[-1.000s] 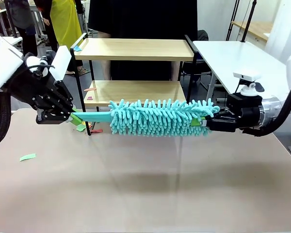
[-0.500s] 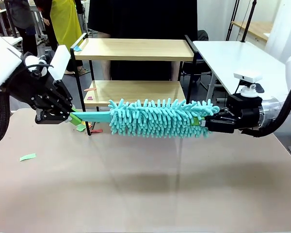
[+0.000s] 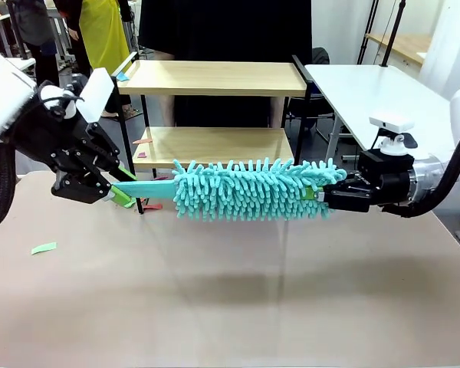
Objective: Clean the shelf.
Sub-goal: Hand the Duster back to the human.
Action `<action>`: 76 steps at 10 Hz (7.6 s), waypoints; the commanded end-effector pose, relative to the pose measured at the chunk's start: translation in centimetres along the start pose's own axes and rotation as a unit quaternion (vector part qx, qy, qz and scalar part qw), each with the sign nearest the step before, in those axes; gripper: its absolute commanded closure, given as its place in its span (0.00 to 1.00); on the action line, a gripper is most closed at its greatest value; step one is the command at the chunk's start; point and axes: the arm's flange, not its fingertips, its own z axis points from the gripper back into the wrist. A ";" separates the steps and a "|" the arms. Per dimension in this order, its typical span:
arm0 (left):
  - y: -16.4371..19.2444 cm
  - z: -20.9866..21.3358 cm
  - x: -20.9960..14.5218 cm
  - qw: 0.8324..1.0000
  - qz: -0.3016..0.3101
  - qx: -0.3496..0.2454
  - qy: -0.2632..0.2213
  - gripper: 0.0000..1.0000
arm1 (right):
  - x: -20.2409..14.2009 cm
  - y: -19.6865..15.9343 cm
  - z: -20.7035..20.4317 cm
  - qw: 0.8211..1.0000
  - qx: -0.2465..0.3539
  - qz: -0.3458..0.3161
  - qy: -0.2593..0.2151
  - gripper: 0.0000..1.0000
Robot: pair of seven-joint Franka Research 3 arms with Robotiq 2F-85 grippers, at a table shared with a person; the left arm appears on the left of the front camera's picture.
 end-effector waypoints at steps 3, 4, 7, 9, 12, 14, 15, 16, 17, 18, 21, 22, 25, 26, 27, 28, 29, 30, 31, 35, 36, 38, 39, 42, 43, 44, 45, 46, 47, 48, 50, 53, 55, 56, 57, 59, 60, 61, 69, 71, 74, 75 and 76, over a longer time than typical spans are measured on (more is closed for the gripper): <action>-1.0 6.8 -3.4 0.998 0.037 -0.025 -0.042 0.00 | 0.3 0.1 -0.1 1.000 0.003 -0.010 -0.004 1.00; -1.3 8.6 -5.1 0.998 0.040 -0.030 -0.039 0.00 | 0.3 0.1 -0.1 1.000 0.003 -0.010 -0.004 1.00; -3.4 13.9 -10.4 0.997 0.073 -0.031 0.008 0.00 | 0.3 0.1 -0.1 1.000 0.003 -0.010 -0.004 1.00; -4.2 15.7 -12.9 0.994 0.100 -0.029 0.028 0.00 | 0.3 0.1 -0.1 1.000 0.003 -0.010 -0.004 1.00; -4.4 15.2 -12.4 0.994 0.107 -0.024 0.021 0.00 | -0.1 0.0 0.0 1.000 0.000 -0.002 0.000 0.83; -4.4 15.2 -12.4 0.994 0.107 -0.024 0.021 0.00 | 3.3 1.8 -0.1 0.997 0.018 0.049 -0.061 0.83; -4.4 15.2 -12.4 0.994 0.107 -0.024 0.021 0.00 | 5.3 2.5 0.1 0.993 0.016 0.061 -0.097 0.83; -4.4 15.2 -12.4 0.994 0.107 -0.024 0.021 0.00 | 7.4 3.1 0.5 0.988 0.017 0.077 -0.132 0.83; -4.4 15.2 -12.4 0.994 0.107 -0.024 0.021 0.00 | 9.2 3.5 0.9 0.983 0.004 0.088 -0.163 0.83; -4.4 15.2 -12.4 0.994 0.107 -0.024 0.021 0.00 | 11.0 3.9 1.6 0.975 -0.036 0.107 -0.194 0.83; -4.4 15.2 -12.4 0.994 0.107 -0.024 0.021 0.00 | 14.2 6.1 5.2 0.925 -0.210 0.178 -0.260 0.83; -4.4 15.2 -12.4 0.994 0.107 -0.024 0.021 0.00 | 14.4 6.7 6.5 0.907 -0.267 0.182 -0.271 0.83; -4.4 15.2 -12.4 0.994 0.107 -0.024 0.021 0.00 | 14.1 8.1 10.7 0.830 -0.448 0.193 -0.270 0.83; -4.4 15.2 -12.4 0.994 0.107 -0.024 0.021 0.00 | 13.8 8.8 12.1 0.804 -0.499 0.185 -0.264 0.83; -4.4 15.2 -12.4 0.994 0.107 -0.024 0.021 0.00 | 13.3 9.2 13.2 0.787 -0.533 0.168 -0.261 0.83; -4.4 15.2 -12.4 0.994 0.107 -0.024 0.021 0.00 | 12.7 9.3 14.4 0.766 -0.568 0.152 -0.259 0.83; -4.4 15.2 -12.4 0.994 0.107 -0.024 0.021 0.00 | 12.0 9.2 15.2 0.755 -0.590 0.133 -0.255 0.83; -4.4 15.2 -12.4 0.994 0.107 -0.024 0.021 0.00 | 11.3 9.1 15.9 0.743 -0.609 0.121 -0.249 0.83; -4.4 15.2 -12.4 0.994 0.107 -0.024 0.021 0.00 | 10.6 8.9 16.3 0.738 -0.621 0.106 -0.242 0.83; -4.4 15.2 -12.4 0.994 0.107 -0.024 0.021 0.00 | 6.2 6.9 16.4 0.750 -0.636 0.031 -0.180 0.83; -4.4 15.2 -12.4 0.994 0.107 -0.024 0.021 0.00 | 4.9 6.3 16.2 0.752 -0.638 0.015 -0.166 0.83; -4.4 15.2 -12.4 0.994 0.107 -0.024 0.021 0.00 | 2.6 5.7 15.9 0.755 -0.639 -0.011 -0.146 0.83; -4.4 15.2 -12.4 0.994 0.107 -0.024 0.021 0.00 | 1.6 5.4 15.8 0.754 -0.642 -0.020 -0.136 0.83; -4.4 15.2 -12.4 0.994 0.107 -0.024 0.021 0.00 | -0.1 5.2 15.5 0.759 -0.638 -0.039 -0.124 0.83; -4.4 15.2 -12.4 0.994 0.107 -0.024 0.021 0.00 | -0.1 5.0 15.5 0.756 -0.644 -0.028 -0.116 0.83; -4.4 15.2 -12.4 0.994 0.107 -0.024 0.021 0.00 | 3.4 0.0 17.1 0.759 -0.633 -0.055 -0.139 0.83; -4.4 15.2 -12.4 0.994 0.107 -0.024 0.021 0.00 | 3.4 0.0 17.1 0.759 -0.633 -0.055 -0.139 0.83; -4.4 15.2 -12.4 0.994 0.107 -0.024 0.021 0.00 | 3.4 0.0 17.1 0.759 -0.633 -0.055 -0.139 0.83; -4.4 15.2 -12.4 0.994 0.107 -0.024 0.021 0.00 | 3.4 0.0 17.1 0.759 -0.633 -0.055 -0.139 0.83; -4.4 15.2 -12.4 0.994 0.107 -0.024 0.021 0.00 | 3.4 0.0 17.1 0.759 -0.633 -0.055 -0.139 0.83; -4.4 15.2 -12.4 0.994 0.107 -0.024 0.021 0.00 | 3.4 0.0 17.1 0.759 -0.633 -0.055 -0.139 0.83; -4.4 15.2 -12.4 0.994 0.107 -0.024 0.021 0.00 | 3.4 0.0 17.1 0.759 -0.633 -0.055 -0.139 0.83; -4.4 15.2 -12.4 0.994 0.107 -0.024 0.021 0.00 | 3.4 0.0 17.1 0.759 -0.633 -0.055 -0.139 0.83; -4.4 15.2 -12.4 0.994 0.107 -0.024 0.021 0.00 | 3.4 0.0 17.1 0.759 -0.633 -0.055 -0.139 0.83; -4.4 15.2 -12.4 0.994 0.107 -0.024 0.021 0.00 | 3.4 0.0 17.1 0.759 -0.633 -0.055 -0.139 0.83; -4.4 15.2 -12.4 0.994 0.107 -0.024 0.021 0.00 | 3.4 0.0 17.1 0.759 -0.633 -0.055 -0.139 0.83; -4.4 15.2 -12.4 0.994 0.107 -0.024 0.021 0.00 | 3.4 0.0 17.1 0.759 -0.633 -0.055 -0.139 0.83; -4.4 15.2 -12.4 0.994 0.107 -0.024 0.021 0.00 | 3.4 0.0 17.1 0.759 -0.633 -0.055 -0.139 0.83; -4.4 15.2 -12.4 0.994 0.107 -0.024 0.021 0.00 | 4.4 1.1 17.9 0.759 -0.633 -0.061 -0.140 0.00; -4.4 15.2 -12.4 0.994 0.107 -0.024 0.021 0.00 | 6.9 3.0 18.7 0.761 -0.624 -0.045 -0.171 0.03; -4.4 15.2 -12.4 0.994 0.107 -0.024 0.021 0.00 | 12.3 5.9 20.5 0.753 -0.607 -0.016 -0.254 0.00; -4.4 15.2 -12.4 0.994 0.107 -0.024 0.021 0.00 | 14.5 7.0 22.1 0.736 -0.603 -0.013 -0.308 0.00; -4.4 15.2 -12.4 0.994 0.107 -0.024 0.021 0.00 | 16.0 8.0 24.1 0.713 -0.603 -0.017 -0.357 0.00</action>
